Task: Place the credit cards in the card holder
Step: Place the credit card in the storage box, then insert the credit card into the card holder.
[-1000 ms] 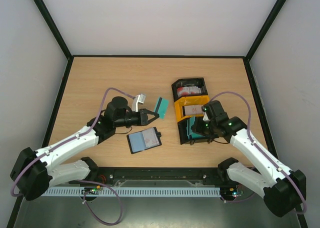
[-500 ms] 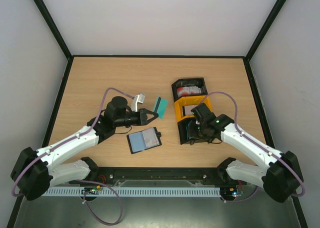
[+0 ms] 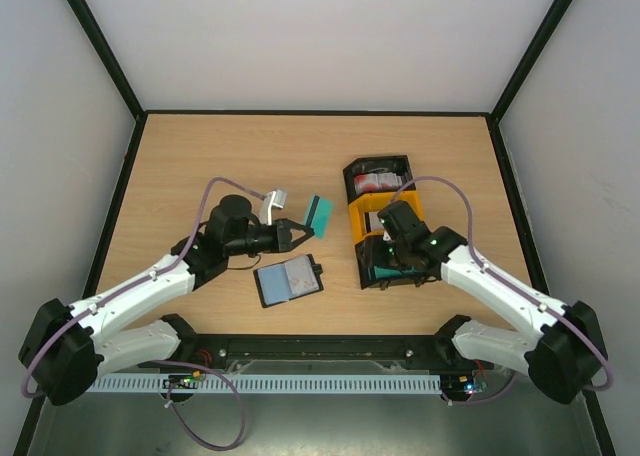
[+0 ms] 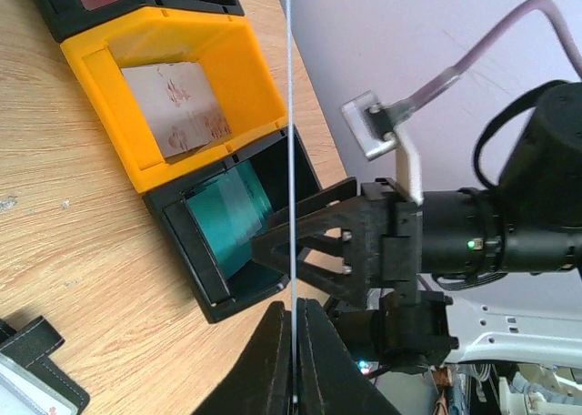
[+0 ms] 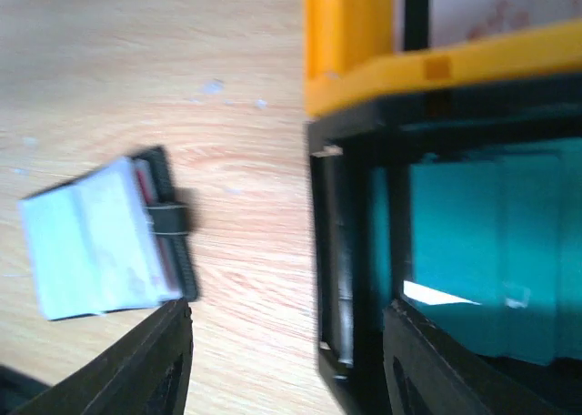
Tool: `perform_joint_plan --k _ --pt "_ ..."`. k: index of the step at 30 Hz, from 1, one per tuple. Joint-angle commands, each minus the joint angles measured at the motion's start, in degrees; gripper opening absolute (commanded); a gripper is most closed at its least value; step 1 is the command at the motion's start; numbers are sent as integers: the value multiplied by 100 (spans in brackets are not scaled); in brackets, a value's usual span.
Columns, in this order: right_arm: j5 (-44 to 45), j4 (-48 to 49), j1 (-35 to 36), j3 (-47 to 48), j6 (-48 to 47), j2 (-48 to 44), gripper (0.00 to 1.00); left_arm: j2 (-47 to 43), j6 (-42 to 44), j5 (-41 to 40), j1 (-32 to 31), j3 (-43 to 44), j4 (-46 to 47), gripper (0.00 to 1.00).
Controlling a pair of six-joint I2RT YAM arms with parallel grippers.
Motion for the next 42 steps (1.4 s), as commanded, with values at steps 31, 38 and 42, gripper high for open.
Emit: perform_joint_plan --k 31,38,42 --pt "-2593 6890 39 -642 2951 -760 9 -462 -1219 819 46 -58 1617 3" --pt "-2581 6657 38 -512 2744 -698 2 -427 -1252 872 46 -10 1595 24" --pt "-2646 6331 36 -436 2527 -643 2 -482 -1202 782 128 21 1343 53"
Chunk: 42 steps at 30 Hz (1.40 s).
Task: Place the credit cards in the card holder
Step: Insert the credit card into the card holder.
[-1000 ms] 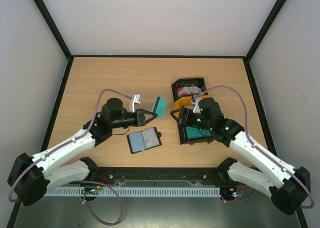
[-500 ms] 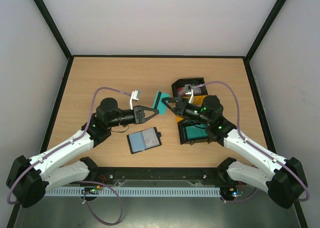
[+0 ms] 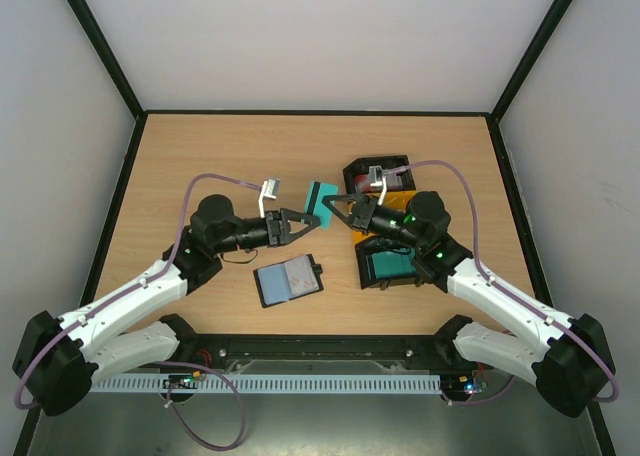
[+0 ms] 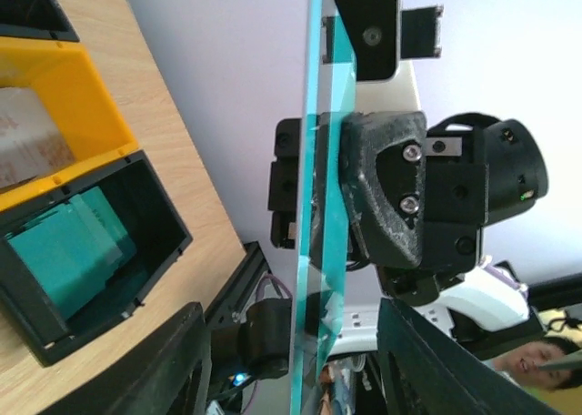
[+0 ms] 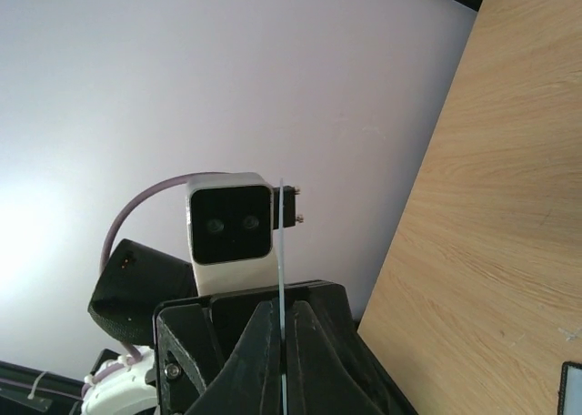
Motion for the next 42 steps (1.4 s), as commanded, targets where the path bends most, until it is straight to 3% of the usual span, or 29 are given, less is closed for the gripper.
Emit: perform_joint_plan --k 1,7,16,17,20,23,27,31,37,42 --pt "-227 -129 39 207 -341 26 2 -88 21 3 125 66 -152 54" --pt "-878 -182 47 150 -405 67 2 -210 15 123 338 19 -196 45" --pt "-1031 -455 74 190 -496 356 2 -138 38 155 382 -120 -166 3" --pt "-1007 -544 73 204 -544 402 5 -152 76 107 385 -127 -221 3" --pt "-736 -998 67 237 -745 476 42 -262 381 -394 398 -115 -836 3" --pt "-369 -1570 74 222 -956 502 64 -328 730 -1257 447 -118 -1851 3" --pt "269 -2266 92 213 -1291 655 70 -414 885 -2671 463 -223 -3114 3" --pt "1490 -3397 431 530 -1840 981 71 -630 786 -3473 463 -544 -3419 3" --pt "3648 -4675 1337 1152 -2167 1704 73 -974 499 -3505 472 -1153 -3152 3" --pt "4025 -5040 1875 1495 -2267 2568 75 -983 352 -3207 490 -1570 -2747 3"
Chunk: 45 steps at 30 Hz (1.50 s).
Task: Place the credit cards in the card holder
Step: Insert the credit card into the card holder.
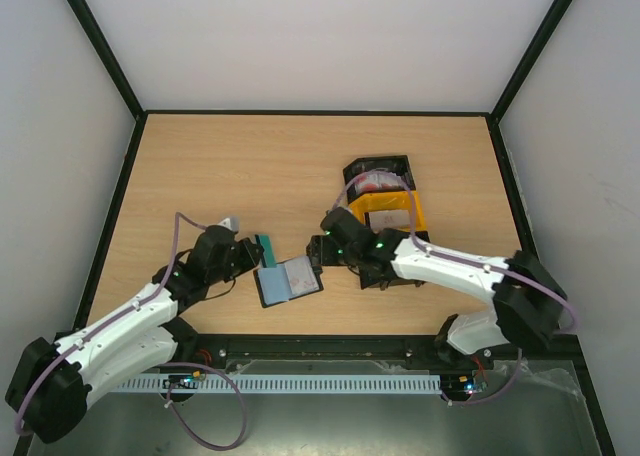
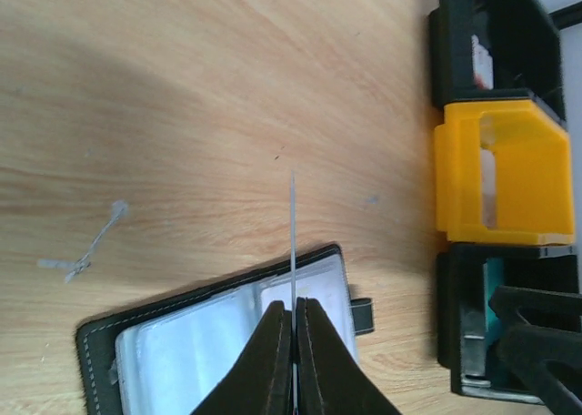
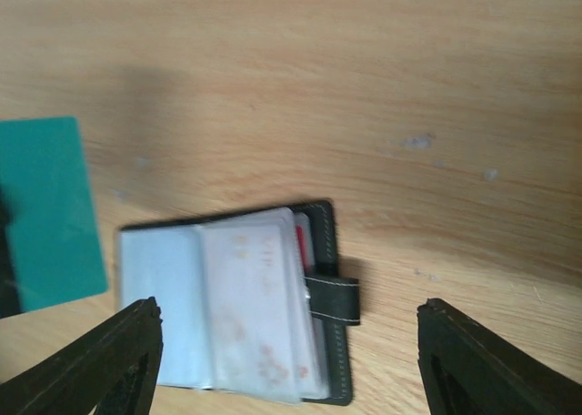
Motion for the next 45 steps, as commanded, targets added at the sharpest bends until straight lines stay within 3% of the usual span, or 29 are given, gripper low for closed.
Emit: perform_joint_plan --k 1,10,18,21,29,38,45 --pt "852 -796 400 395 -284 743 75 -59 -207 133 40 -327 402 3" --pt "92 -684 695 657 -394 1742 72 -50 -440 666 97 -819 1003 3" --pt "134 -882 743 657 -306 2049 48 -176 -767 986 100 -1376 1571 3" --pt "221 -810 746 639 -148 2114 43 -206 -818 1051 97 -1519 1744 3" --pt "-144 165 746 327 792 2240 27 -174 -481 940 275 -1628 1794 3" --pt "-227 1125 746 261 1822 2395 27 -63 -174 1212 715 -1623 1838 3" --pt "-112 1011 747 234 1801 2475 28 -25 -241 1373 796 -1940 2260 3"
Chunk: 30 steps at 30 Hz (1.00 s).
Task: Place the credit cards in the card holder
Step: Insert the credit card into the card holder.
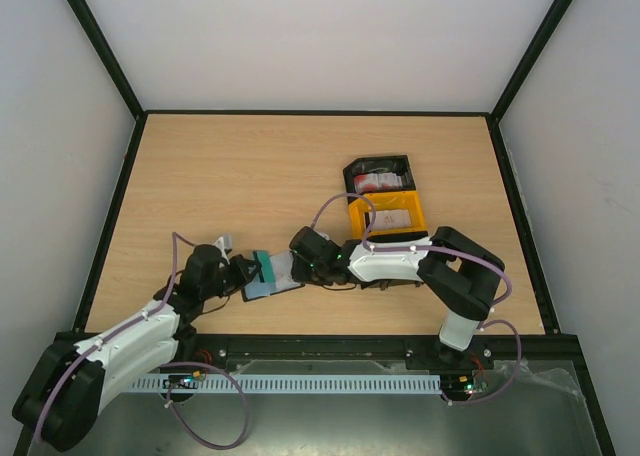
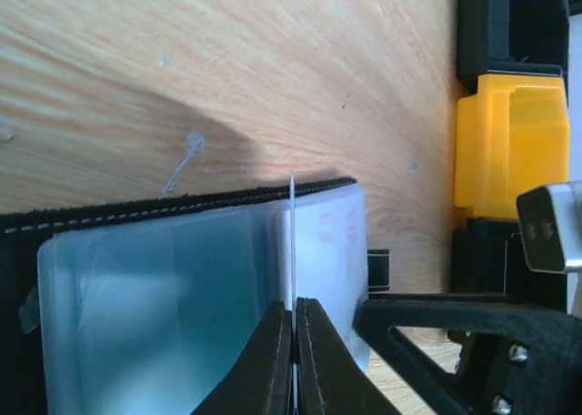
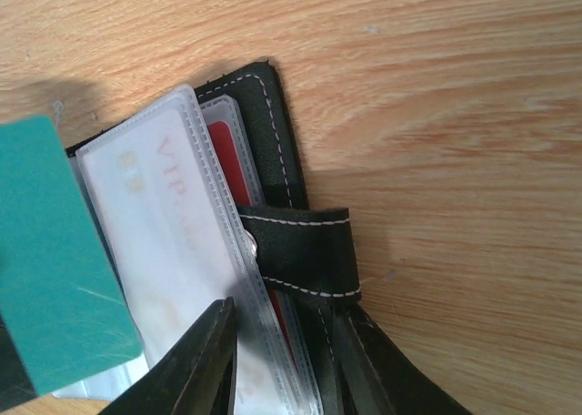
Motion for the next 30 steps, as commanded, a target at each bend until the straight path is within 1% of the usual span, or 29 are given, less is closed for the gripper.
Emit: perform_joint_plan --k 1,4,10,13,18,22,26,30 --pt "139 44 38 -138 172 204 28 50 -2 164 42 -243 371 3" --pt "130 71 40 -146 162 193 29 -15 -148 27 42 -317 304 3" --pt "88 102 42 -103 153 221 29 -303 -686 -35 42 -683 536 3" --pt "65 128 38 -117 153 245 29 -333 -836 -33 42 -750 537 3" --pt "42 182 39 -114 162 263 29 -270 -1078 182 19 -827 801 3" --pt "32 188 38 -111 144 263 28 -254 -1177 119 -56 -953 835 3" --pt "39 189 43 -147 149 258 28 -289 -1054 -80 -121 -938 565 3" --pt "218 124 41 -194 200 215 25 -436 -827 -375 -134 -762 -108 3"
